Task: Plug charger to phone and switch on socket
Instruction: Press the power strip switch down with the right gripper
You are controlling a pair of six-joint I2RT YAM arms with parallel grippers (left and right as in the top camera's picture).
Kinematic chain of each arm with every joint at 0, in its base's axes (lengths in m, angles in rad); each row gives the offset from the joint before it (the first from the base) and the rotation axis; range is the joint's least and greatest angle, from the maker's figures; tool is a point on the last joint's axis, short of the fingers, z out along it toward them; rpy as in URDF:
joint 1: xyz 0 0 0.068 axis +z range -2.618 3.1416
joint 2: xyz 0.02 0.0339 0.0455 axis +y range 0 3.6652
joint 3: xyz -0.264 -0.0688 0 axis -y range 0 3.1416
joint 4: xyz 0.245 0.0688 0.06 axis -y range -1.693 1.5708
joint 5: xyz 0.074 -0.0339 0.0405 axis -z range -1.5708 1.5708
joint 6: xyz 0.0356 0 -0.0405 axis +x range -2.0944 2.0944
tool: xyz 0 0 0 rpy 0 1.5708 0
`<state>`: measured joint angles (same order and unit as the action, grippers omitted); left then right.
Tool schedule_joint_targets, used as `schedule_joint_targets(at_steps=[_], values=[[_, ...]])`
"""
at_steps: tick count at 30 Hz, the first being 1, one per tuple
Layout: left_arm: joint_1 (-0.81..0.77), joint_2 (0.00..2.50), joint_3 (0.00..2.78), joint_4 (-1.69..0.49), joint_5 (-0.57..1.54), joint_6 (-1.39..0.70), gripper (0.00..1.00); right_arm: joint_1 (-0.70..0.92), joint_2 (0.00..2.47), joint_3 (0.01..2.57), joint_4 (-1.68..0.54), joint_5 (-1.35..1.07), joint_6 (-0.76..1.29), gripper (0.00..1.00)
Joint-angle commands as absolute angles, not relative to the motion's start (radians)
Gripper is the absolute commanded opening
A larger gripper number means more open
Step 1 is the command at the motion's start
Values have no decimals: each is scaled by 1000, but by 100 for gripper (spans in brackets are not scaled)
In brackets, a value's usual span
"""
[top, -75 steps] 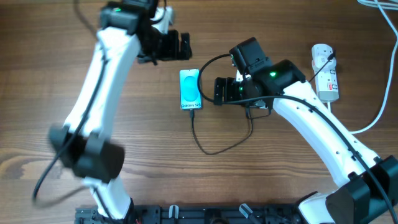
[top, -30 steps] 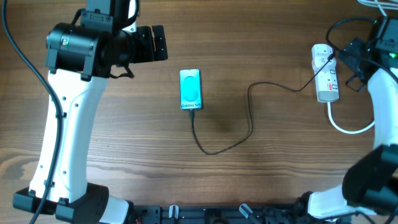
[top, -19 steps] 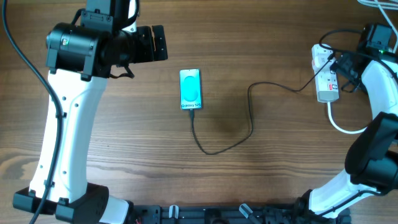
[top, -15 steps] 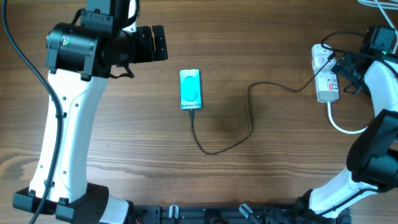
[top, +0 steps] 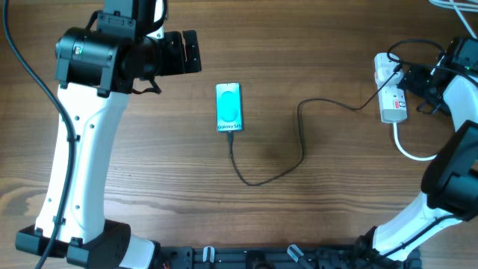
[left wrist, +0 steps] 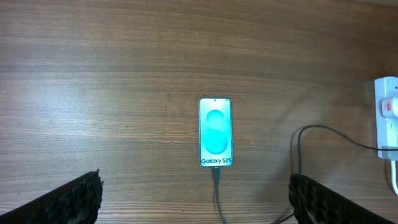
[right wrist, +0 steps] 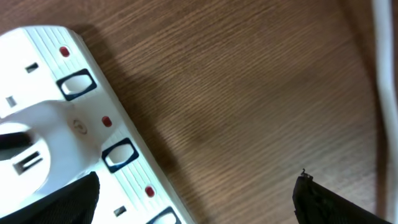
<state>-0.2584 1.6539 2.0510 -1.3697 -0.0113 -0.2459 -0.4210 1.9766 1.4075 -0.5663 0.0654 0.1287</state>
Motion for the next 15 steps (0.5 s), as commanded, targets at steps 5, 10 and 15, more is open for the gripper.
schedule_joint_targets(at_steps=[5,10,15], values=[[-250,1656,2057,-1370,-28,-255,100,-450,2029,1400,-524,59,140,100],[-250,1656,2057,-1370,-28,-255,100,-469,2032,1400,-501,50,142,100],[-250,1656,2057,-1370,-28,-255,100,-469,2055,1400,-485,32,141,100]])
